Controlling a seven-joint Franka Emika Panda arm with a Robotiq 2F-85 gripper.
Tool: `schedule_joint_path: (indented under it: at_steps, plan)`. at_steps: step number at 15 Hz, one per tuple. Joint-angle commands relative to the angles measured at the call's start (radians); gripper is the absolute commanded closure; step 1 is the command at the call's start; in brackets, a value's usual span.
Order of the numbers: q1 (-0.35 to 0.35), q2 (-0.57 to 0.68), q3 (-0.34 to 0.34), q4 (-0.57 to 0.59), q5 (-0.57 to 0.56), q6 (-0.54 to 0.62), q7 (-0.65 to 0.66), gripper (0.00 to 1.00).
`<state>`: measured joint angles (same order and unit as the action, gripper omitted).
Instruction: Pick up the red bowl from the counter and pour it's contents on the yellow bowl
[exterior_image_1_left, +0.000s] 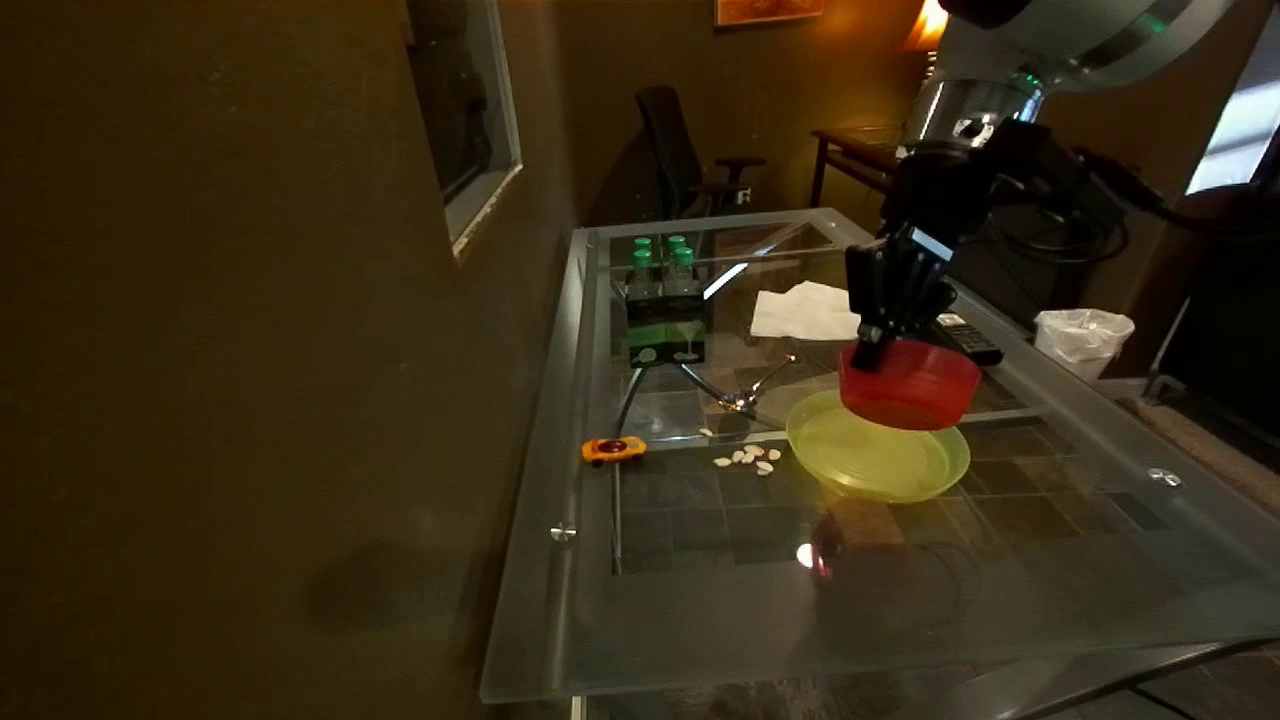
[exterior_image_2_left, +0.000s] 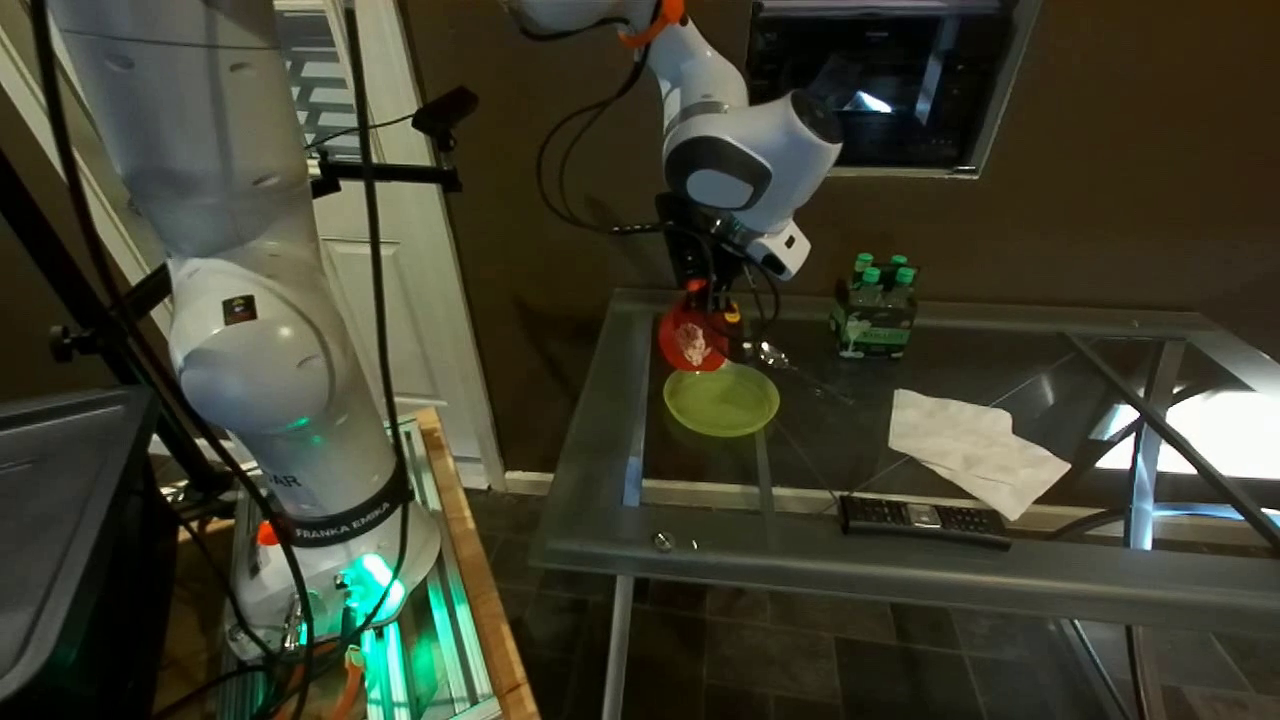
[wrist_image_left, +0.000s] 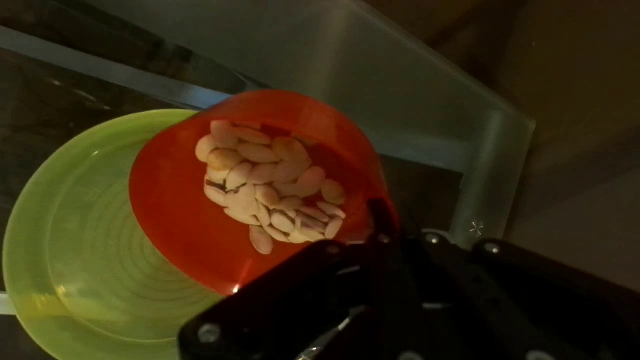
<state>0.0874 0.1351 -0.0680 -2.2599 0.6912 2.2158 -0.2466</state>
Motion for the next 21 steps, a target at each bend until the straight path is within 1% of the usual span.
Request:
schedule_joint_path:
  at_steps: [1,4,7,11,15,21]
  plan:
    - [-0.096,0.089,0.023,0.107,0.048,-0.163,-0.043,0.99]
    - [-0.155,0.147,0.023,0.168,0.084,-0.267,-0.056,0.99]
    - [-0.192,0.198,0.029,0.215,0.154,-0.325,-0.064,0.99]
    - [-0.215,0.265,0.035,0.268,0.24,-0.383,-0.049,0.99]
    - [-0.236,0.323,0.033,0.312,0.325,-0.469,-0.046,0.99]
    - [-0.273,0.393,0.018,0.354,0.413,-0.559,-0.056,0.99]
